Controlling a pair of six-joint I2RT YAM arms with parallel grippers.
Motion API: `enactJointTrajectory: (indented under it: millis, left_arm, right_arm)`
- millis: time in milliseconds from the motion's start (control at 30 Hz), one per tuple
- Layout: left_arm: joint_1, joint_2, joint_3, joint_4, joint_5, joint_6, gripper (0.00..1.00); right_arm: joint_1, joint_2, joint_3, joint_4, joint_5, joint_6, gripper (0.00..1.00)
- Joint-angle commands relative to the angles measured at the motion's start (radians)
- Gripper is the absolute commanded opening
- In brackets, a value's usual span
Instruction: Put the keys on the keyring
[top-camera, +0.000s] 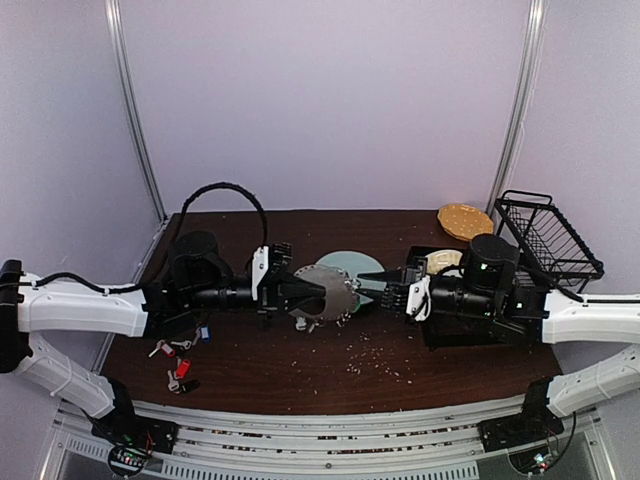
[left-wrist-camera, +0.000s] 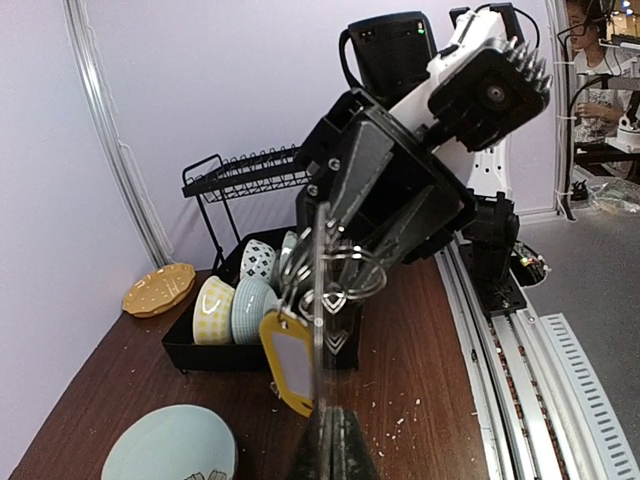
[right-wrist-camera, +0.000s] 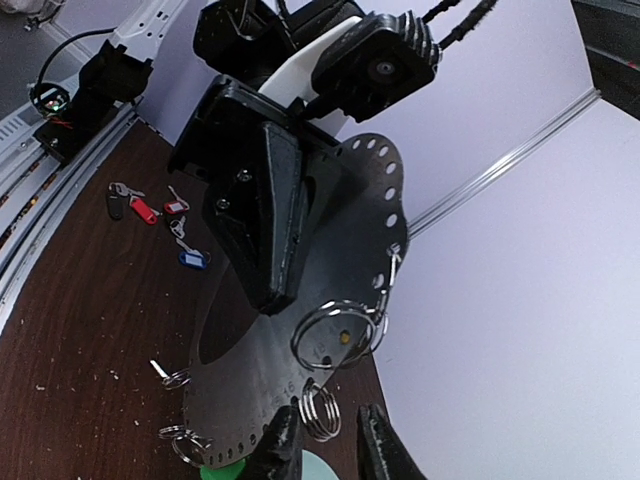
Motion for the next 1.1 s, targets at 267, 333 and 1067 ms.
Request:
enactJointTrajectory:
  millis: [267, 333, 1067]
  left_arm:
    - [-0.006, -0.036, 0.017, 0.103, -0.046, 0.081, 0.00]
    - [-0.006, -0.048, 0.016, 0.114, -0.055, 0.091, 0.00]
    - [-0.006, -0.118, -0.031, 0.198, 0.000, 0.299, 0.00]
  right_arm:
    - [-0.028, -0.132, -0.048, 0.034, -0.026, 0.095, 0.48]
    - [-0.055, -0.153, -0.034, 0.007, -0.094, 0.171, 0.57]
    - [-0.090, 0.066, 0.343, -0.420, -0.291, 0.654, 0.35]
